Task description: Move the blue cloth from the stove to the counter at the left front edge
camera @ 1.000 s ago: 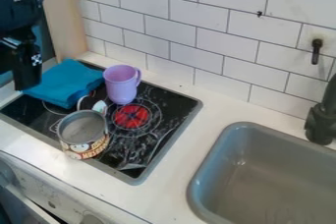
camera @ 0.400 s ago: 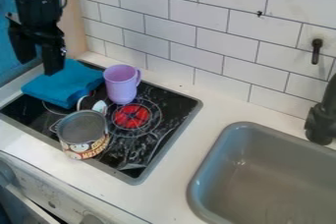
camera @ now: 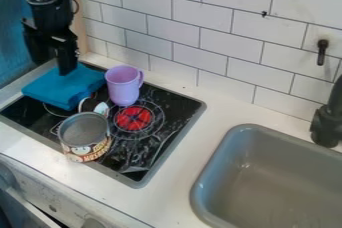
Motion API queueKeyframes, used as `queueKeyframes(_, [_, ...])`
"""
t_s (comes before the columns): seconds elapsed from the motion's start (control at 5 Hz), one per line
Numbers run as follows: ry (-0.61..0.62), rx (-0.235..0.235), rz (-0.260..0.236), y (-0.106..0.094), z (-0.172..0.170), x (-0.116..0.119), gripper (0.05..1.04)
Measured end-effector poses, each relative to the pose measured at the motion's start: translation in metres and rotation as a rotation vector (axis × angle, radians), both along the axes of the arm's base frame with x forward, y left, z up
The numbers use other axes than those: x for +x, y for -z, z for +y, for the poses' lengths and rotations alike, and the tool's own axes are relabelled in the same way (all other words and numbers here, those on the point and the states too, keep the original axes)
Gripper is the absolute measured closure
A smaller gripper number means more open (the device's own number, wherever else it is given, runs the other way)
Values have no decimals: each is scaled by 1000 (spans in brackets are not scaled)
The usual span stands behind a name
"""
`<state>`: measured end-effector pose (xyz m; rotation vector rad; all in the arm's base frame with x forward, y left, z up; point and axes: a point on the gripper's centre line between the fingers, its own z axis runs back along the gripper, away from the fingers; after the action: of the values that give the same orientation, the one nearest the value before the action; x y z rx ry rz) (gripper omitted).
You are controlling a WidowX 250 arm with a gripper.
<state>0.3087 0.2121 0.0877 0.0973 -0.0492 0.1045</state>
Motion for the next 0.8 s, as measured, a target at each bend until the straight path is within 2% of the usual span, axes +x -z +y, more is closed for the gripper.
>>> queueKeyframes(0.2, [-15,1,-11,16,7,12,83])
queueKeyframes(0.4, [-25,-32,9,35,13,24,83])
queueKeyframes(0.6, [-46,-50,33,48,26,24,83])
queueKeyframes(0.8, [-57,-25,46,52,31,17,83])
